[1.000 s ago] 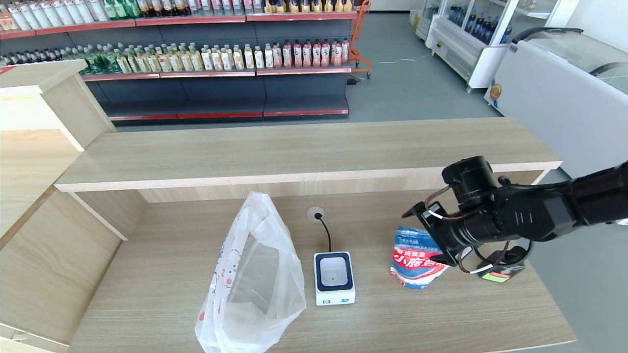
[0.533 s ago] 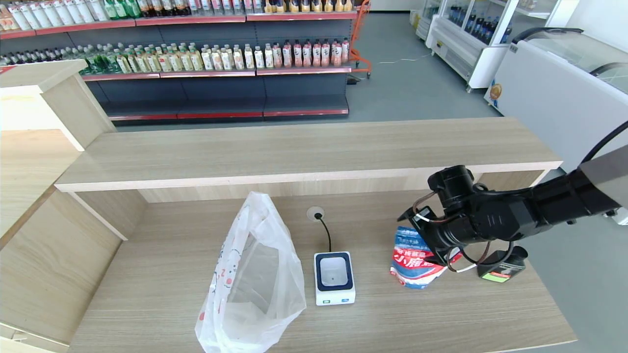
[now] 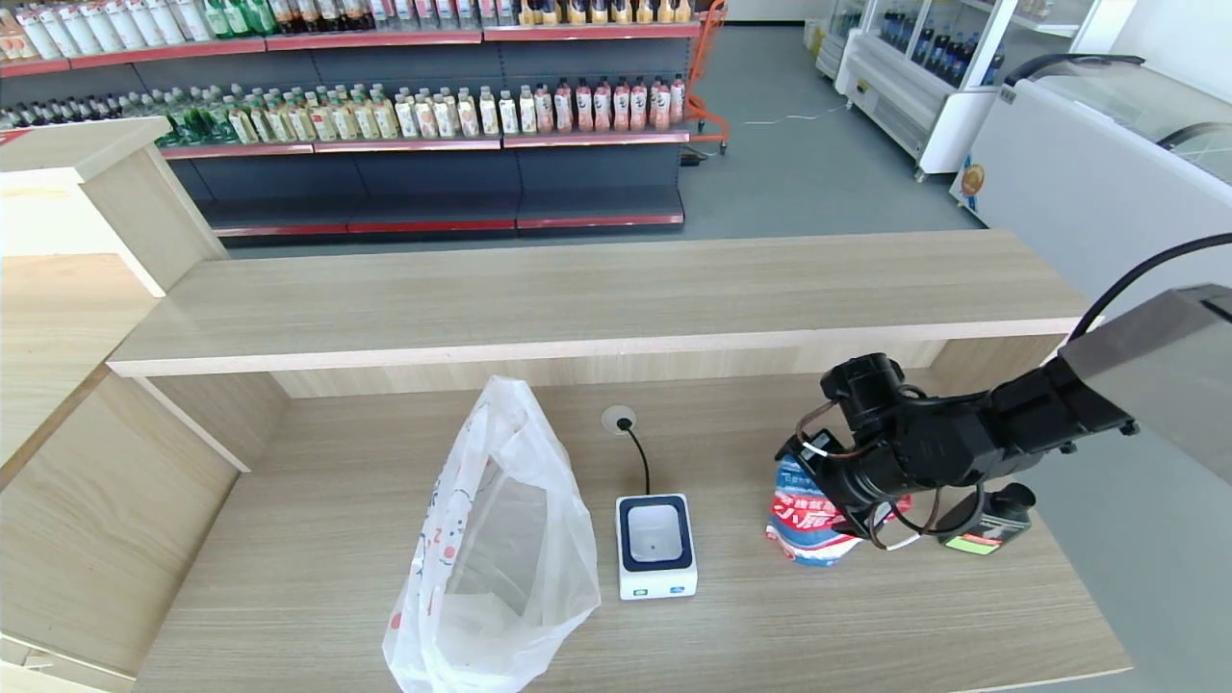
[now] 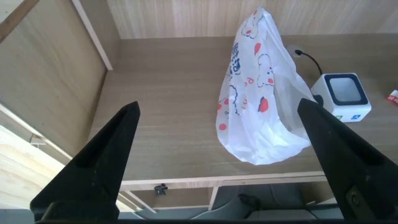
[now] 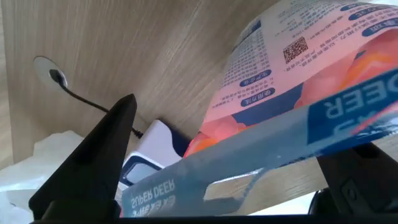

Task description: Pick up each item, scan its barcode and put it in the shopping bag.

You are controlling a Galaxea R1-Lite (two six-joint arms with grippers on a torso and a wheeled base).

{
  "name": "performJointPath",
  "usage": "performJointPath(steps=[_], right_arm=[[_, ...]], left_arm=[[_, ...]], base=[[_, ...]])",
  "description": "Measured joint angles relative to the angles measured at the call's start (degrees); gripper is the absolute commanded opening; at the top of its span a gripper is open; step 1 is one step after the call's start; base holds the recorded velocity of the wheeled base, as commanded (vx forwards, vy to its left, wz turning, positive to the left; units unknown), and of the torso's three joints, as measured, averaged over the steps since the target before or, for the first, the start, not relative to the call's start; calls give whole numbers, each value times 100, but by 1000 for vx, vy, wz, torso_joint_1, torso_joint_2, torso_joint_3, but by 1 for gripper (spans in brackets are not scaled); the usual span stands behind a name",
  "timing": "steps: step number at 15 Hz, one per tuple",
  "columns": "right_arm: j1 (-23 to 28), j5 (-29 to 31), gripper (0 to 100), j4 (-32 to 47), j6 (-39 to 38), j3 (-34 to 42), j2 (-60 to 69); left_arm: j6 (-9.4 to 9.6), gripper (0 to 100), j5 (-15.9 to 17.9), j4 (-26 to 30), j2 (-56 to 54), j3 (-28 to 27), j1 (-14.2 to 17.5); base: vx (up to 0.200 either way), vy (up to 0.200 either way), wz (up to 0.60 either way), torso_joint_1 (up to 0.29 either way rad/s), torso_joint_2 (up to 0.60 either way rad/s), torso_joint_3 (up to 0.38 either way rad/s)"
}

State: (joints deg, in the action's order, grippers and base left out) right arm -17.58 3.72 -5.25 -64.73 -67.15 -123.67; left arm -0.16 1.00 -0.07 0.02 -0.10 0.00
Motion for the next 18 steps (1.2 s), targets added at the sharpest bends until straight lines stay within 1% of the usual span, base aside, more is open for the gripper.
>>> performJointPath(steps=[1, 2, 5, 9, 12, 13, 14, 15, 16, 17, 18], right_arm=[[-9, 29, 100, -2, 105, -52, -77], [-11, 38, 0, -5, 315, -82, -152], [-48, 183, 0, -7, 866, -129, -428], [-243, 510, 0, -38, 2064, -132, -667], [-323, 479, 0, -200, 2661, -88, -549], [-334, 233, 0, -271, 2789, -35, -405], [-330, -318, 0, -336, 2886, 17, -193], [-295, -1209, 0, -374, 3057, 91, 77], [-204, -2241, 0, -394, 3369, 205, 396], [-66, -3163, 0, -413, 3785, 334, 694], [110, -4069, 0, -416, 4361, 491, 967]], left_arm=[[0, 100, 0, 0, 0, 0, 0], [0, 100, 0, 0, 0, 0, 0], [0, 100, 0, 0, 0, 0, 0], [0, 100, 1, 0, 0, 0, 0], [0, 100, -2, 0, 0, 0, 0], [2, 100, 0, 0, 0, 0, 0], [0, 100, 0, 0, 0, 0, 0], [0, 100, 1, 0, 0, 0, 0], [0, 100, 1, 2, 0, 0, 0], [0, 100, -2, 0, 0, 0, 0], [0, 100, 0, 2, 0, 0, 0]], base=[[0, 0, 0, 0, 0, 0], [0, 0, 0, 0, 0, 0], [0, 0, 0, 0, 0, 0], [0, 0, 0, 0, 0, 0], [0, 0, 0, 0, 0, 0], [0, 0, 0, 0, 0, 0], [0, 0, 0, 0, 0, 0], [0, 0, 0, 0, 0, 0], [0, 0, 0, 0, 0, 0], [0, 0, 0, 0, 0, 0], [0, 0, 0, 0, 0, 0]])
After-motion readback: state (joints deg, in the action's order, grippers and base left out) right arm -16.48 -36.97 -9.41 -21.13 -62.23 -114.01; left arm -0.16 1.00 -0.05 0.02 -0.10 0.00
